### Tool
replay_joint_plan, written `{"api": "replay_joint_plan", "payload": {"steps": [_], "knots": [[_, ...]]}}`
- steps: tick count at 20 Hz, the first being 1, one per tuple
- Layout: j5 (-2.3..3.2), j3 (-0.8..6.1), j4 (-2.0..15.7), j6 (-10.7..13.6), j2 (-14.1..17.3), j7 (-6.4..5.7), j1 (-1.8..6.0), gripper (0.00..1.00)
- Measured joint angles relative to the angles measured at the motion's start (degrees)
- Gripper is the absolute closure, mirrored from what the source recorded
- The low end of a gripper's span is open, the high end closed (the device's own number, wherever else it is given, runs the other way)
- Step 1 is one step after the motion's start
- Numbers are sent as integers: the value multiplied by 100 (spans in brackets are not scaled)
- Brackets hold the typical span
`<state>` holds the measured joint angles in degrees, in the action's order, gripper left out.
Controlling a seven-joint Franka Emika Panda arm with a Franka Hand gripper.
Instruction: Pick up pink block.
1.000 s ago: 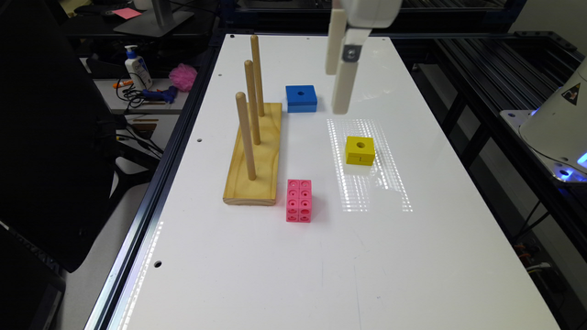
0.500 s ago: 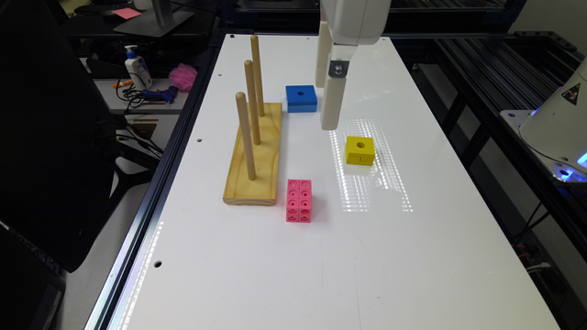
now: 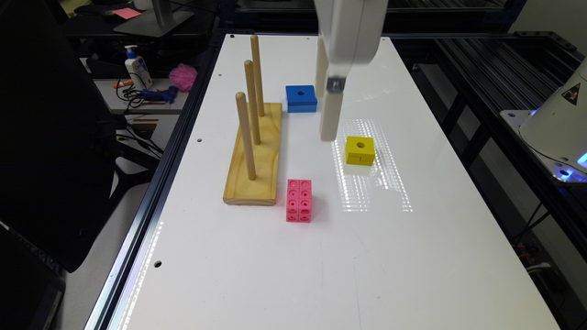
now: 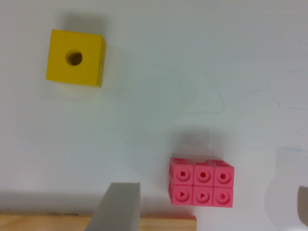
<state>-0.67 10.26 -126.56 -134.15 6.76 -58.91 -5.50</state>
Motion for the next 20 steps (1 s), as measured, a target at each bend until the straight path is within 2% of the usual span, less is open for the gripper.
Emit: {"api": "replay_joint_plan", "payload": {"steps": [3,8,14,20], "knots": [[4,0,4,-180,182,0,1,0],[4,0,-9,-213,245,0,2,0],[26,-9,-30,-683,712,0,2,0],[27,-9,1,-729,751,0,-1,0]]}}
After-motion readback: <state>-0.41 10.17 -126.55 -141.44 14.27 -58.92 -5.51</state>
